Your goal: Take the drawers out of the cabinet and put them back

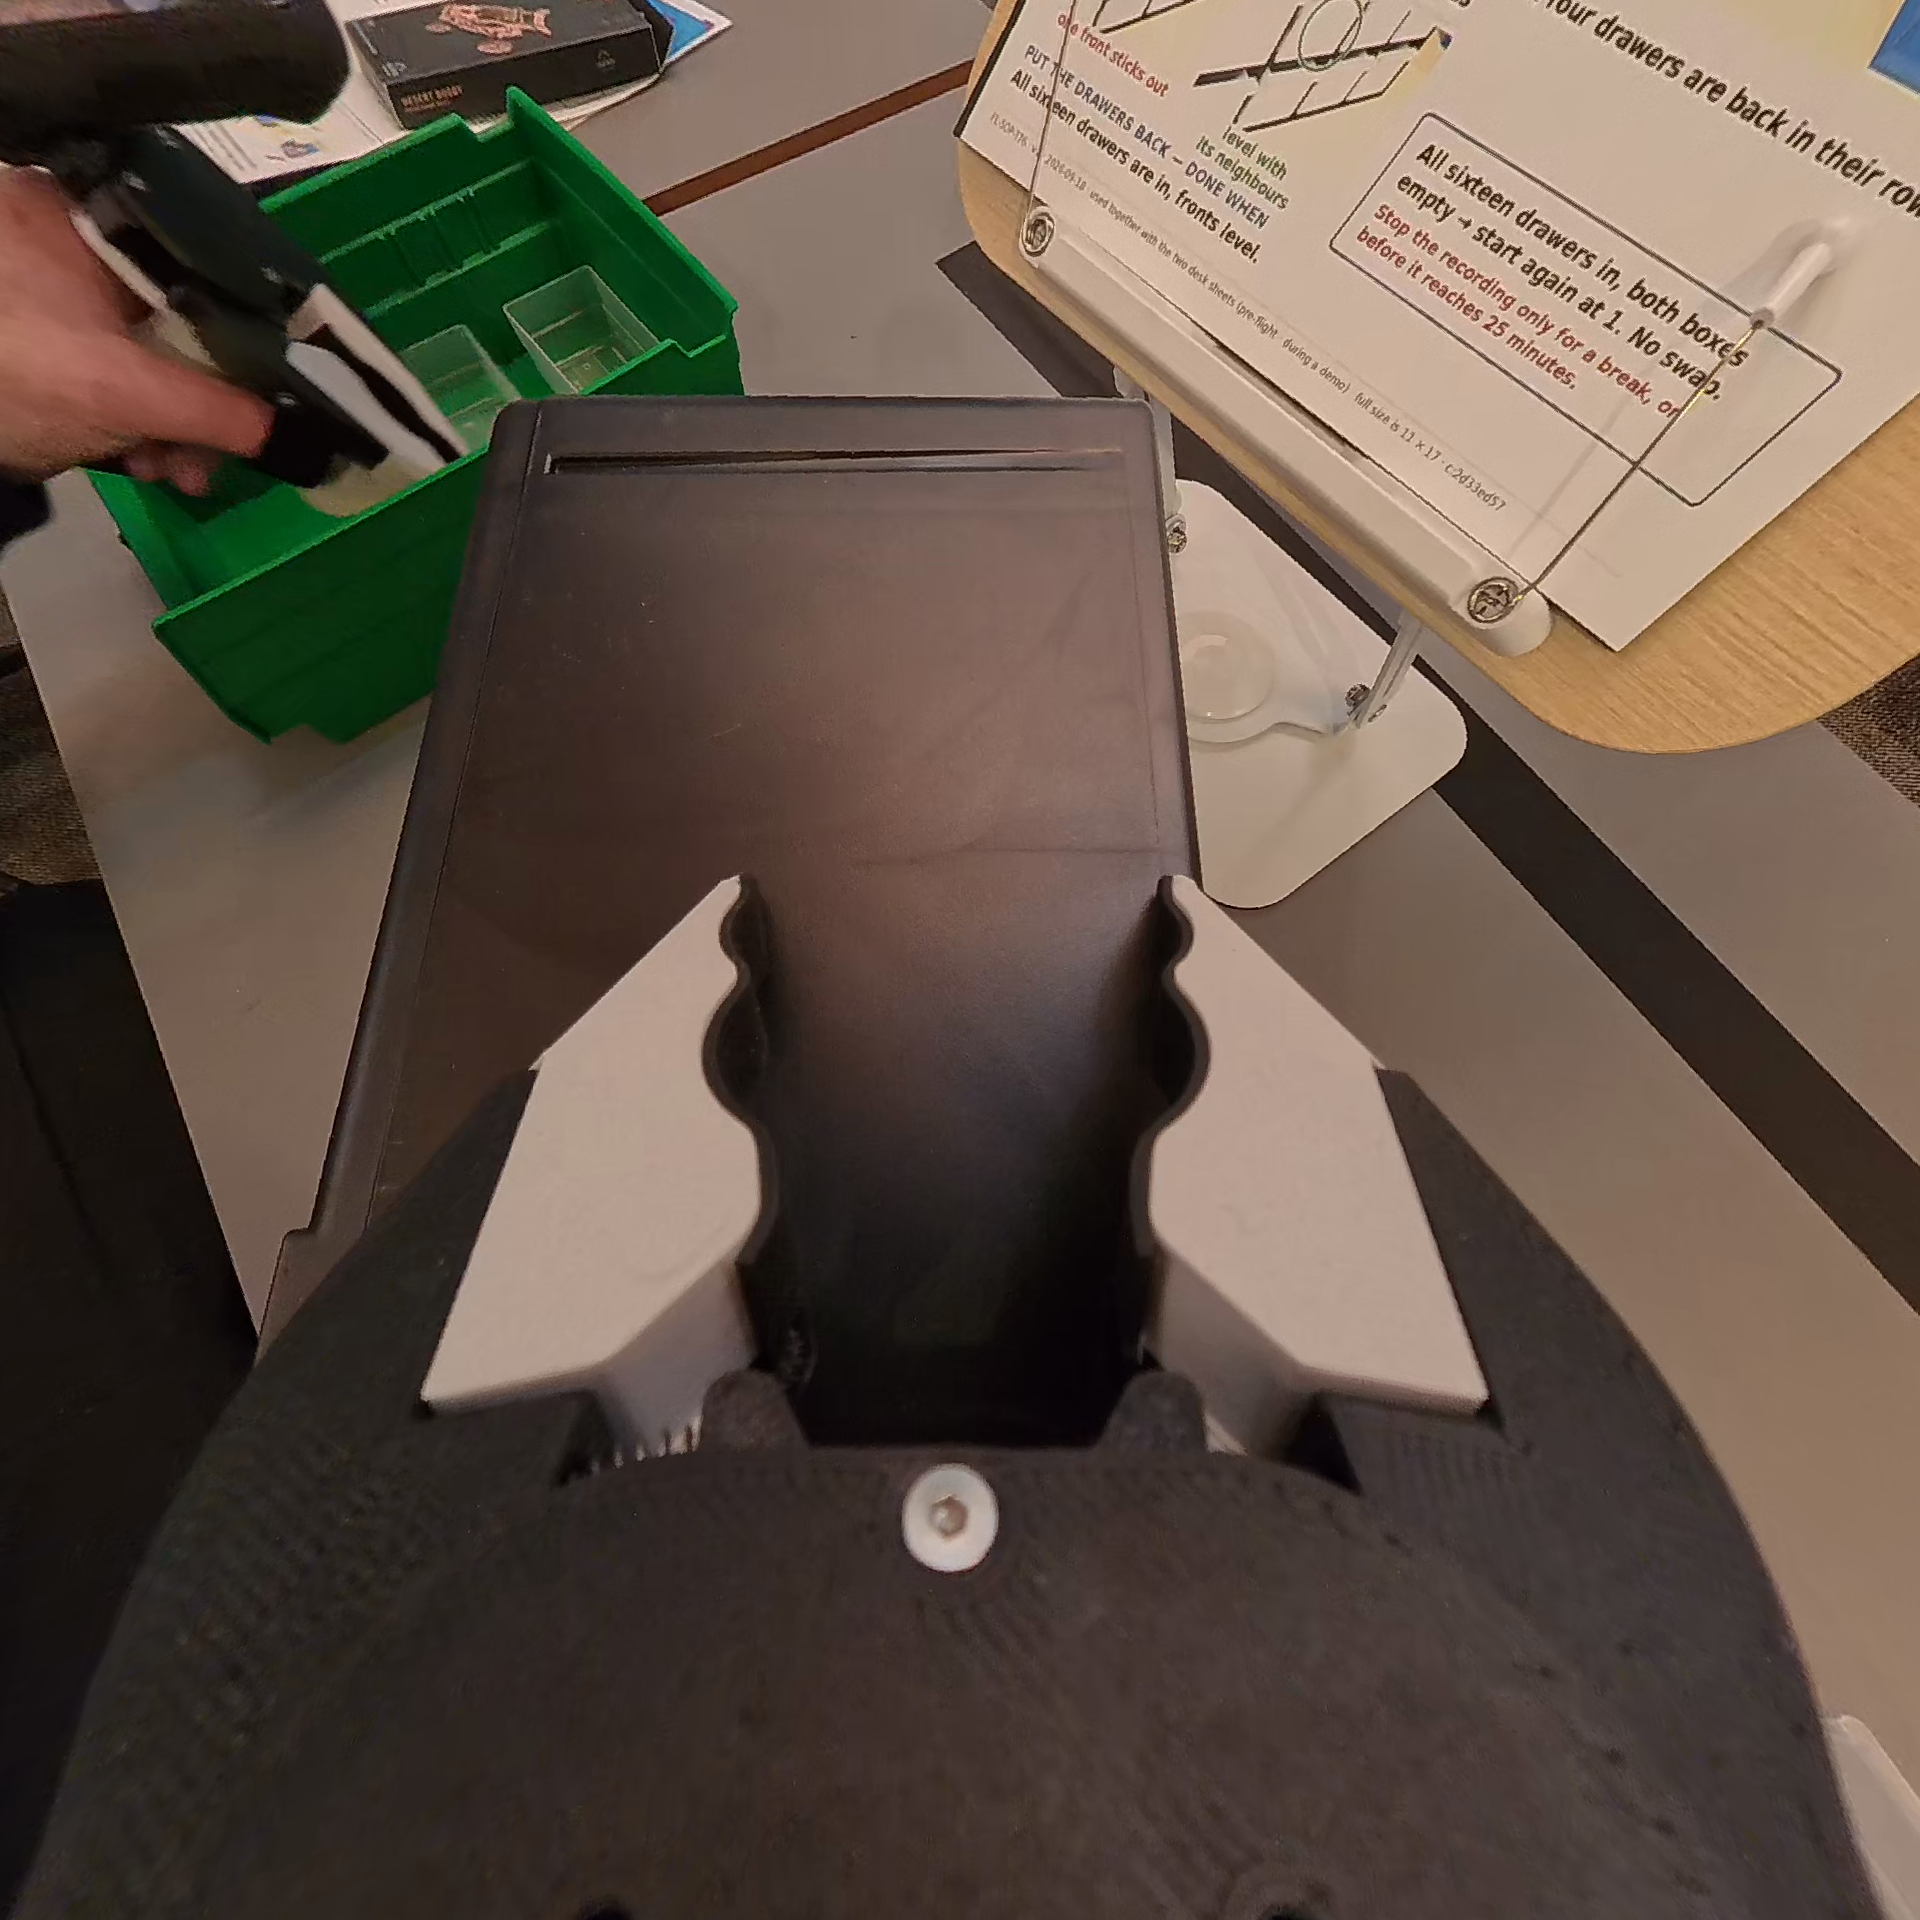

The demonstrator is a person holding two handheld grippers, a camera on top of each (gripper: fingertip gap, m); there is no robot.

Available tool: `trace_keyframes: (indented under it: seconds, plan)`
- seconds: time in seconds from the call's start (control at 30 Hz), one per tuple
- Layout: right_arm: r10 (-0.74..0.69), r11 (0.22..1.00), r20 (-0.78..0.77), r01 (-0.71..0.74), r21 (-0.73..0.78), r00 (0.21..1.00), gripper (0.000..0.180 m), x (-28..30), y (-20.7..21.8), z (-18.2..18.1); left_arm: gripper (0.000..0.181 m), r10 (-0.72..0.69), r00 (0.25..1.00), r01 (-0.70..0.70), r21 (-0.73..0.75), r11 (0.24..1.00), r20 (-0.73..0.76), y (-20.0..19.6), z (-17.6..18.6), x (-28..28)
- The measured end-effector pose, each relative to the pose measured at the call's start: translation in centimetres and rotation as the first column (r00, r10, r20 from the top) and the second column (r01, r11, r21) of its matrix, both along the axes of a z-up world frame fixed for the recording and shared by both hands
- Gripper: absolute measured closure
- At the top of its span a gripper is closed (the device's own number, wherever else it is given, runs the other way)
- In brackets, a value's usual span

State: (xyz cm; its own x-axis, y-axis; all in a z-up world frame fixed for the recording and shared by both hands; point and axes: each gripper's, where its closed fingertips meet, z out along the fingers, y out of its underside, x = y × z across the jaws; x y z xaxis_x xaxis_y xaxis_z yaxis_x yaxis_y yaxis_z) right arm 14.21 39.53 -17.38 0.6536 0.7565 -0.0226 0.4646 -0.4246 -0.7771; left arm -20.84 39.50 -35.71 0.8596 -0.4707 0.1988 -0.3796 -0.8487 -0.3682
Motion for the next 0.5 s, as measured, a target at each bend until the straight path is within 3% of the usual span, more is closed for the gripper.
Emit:
trace_keyframes:
  seconds: [0.23,0.37,0.5]
  plan:
    - [0.001,1.000,0.000,-0.001,0.000,1.000,0.105,0.0,0.0,0.0,0.168,-0.060,0.998,0.061,-0.041,0.997,0.022,-3.7,1.0,-1.5]
    - [-0.001,1.000,0.000,0.001,0.000,1.000,0.105,0.0,0.0,0.0,0.142,-0.039,0.999,0.041,-0.054,0.998,0.030,-3.9,0.9,-1.6]
    - [-0.002,1.000,0.000,0.002,0.000,1.000,0.105,0.0,0.0,0.0,0.147,-0.035,0.999,0.035,-0.063,0.997,-0.007,-3.3,-0.4,-1.1]
